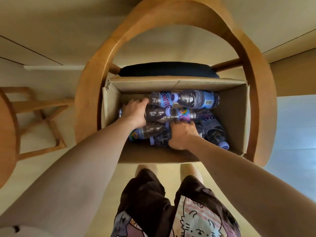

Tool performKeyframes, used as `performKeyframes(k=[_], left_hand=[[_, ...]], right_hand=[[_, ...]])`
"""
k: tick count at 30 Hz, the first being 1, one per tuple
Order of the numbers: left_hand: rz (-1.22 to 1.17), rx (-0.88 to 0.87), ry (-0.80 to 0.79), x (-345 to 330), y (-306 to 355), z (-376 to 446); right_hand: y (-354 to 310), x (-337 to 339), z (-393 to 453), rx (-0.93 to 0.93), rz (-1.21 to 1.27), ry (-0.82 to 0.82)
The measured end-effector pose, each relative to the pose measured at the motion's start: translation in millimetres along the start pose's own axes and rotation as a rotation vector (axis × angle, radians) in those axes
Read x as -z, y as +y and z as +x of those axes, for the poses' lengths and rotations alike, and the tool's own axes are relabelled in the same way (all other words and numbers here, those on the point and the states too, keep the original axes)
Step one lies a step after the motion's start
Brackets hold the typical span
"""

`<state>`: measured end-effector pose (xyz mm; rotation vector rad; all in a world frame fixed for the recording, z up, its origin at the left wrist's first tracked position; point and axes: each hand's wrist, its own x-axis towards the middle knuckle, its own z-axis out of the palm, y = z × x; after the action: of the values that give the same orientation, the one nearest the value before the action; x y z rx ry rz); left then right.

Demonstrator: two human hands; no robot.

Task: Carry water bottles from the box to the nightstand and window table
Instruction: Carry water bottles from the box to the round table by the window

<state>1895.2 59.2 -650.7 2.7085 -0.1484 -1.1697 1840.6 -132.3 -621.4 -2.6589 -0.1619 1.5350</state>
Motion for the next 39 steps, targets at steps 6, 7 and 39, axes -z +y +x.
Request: performKeyframes(k=[6, 7, 39], left_hand=[[-0.230, 0.130, -0.061, 8.9, -3.9, -18.4], [-0.306, 0.154, -0.090, 10.7, -4.1, -22.8], [-1.505, -0.298, 0.001, 260.5, 192.5, -198.4]], right_hand=[[7.1, 29.8, -11.2, -0.055, 0.052, -0.251], [9.4, 34.6, -13.0, -0.040, 0.068, -0.270], [126.6, 217.3, -267.6, 0.511, 1.890, 0.185]])
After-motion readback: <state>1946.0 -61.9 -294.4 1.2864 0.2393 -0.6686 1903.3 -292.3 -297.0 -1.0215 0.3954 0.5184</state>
